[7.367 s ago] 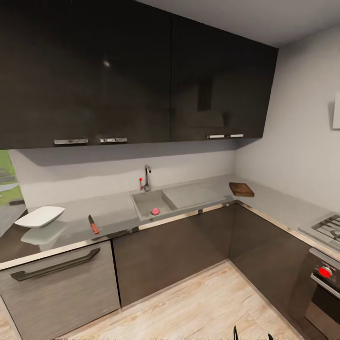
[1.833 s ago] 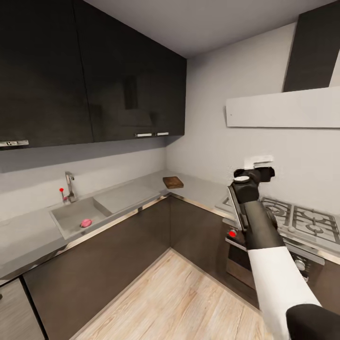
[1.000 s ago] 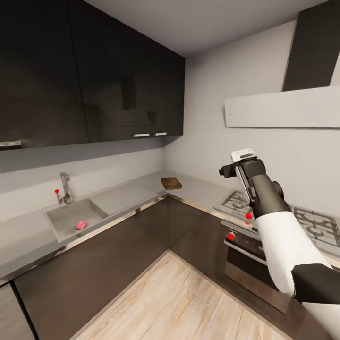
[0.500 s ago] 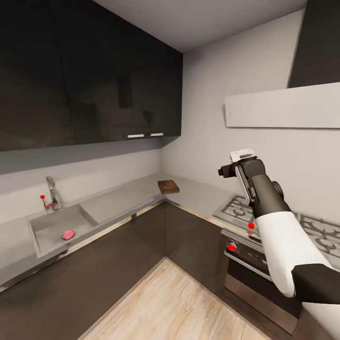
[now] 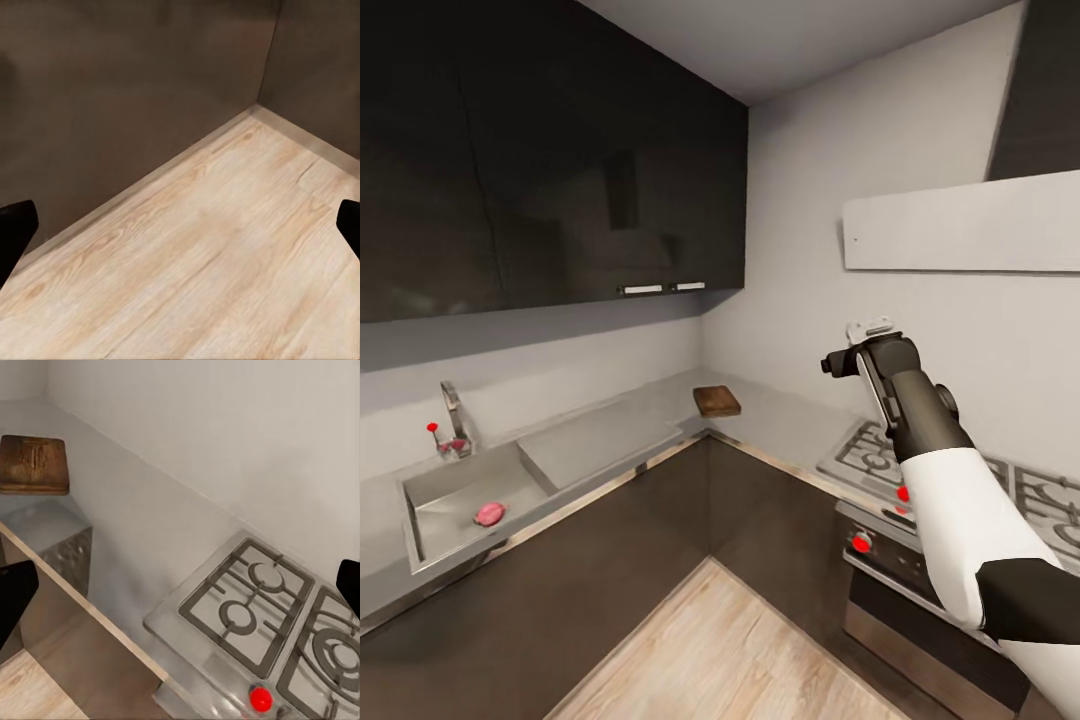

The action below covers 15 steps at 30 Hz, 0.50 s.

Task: In the kitchen, take the Vidalia onion out of the sink, dice it on the chopping board with the paring knife, put the diced onion into the bowl on the countertop, then place both the paring knife and the chopping board into the sink.

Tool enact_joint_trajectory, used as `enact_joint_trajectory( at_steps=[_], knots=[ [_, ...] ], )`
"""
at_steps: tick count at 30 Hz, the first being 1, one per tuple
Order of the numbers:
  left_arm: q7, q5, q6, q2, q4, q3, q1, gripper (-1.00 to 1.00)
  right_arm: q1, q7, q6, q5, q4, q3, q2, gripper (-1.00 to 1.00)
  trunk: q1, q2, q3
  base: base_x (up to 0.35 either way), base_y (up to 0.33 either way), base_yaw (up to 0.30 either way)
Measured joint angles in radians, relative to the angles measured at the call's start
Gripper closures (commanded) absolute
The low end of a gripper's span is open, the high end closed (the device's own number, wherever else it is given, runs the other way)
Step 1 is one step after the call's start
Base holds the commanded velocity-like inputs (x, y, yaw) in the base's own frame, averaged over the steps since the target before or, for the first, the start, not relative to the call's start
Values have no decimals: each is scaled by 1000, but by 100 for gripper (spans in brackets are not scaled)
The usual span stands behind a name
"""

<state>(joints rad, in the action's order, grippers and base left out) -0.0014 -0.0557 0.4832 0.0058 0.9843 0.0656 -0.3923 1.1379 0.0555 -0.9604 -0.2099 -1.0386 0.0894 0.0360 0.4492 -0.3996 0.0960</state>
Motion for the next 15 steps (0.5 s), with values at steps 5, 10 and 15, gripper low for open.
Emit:
enact_joint_trajectory(
  at_steps=[5,10,15],
  knots=[
    [0,0,0,0,0,0,0,-100,0,0,0,0,4,0,0,-100,0,0,0,275,0,0],
    [0,0,3,0,19,-4,0,-100,0,0,0,-1,5,0,0,-100,0,0,0,264,0,0],
    [3,0,80,2,31,-7,0,-100,0,0,1,0,5,0,0,-100,0,0,0,113,0,0]
  ],
)
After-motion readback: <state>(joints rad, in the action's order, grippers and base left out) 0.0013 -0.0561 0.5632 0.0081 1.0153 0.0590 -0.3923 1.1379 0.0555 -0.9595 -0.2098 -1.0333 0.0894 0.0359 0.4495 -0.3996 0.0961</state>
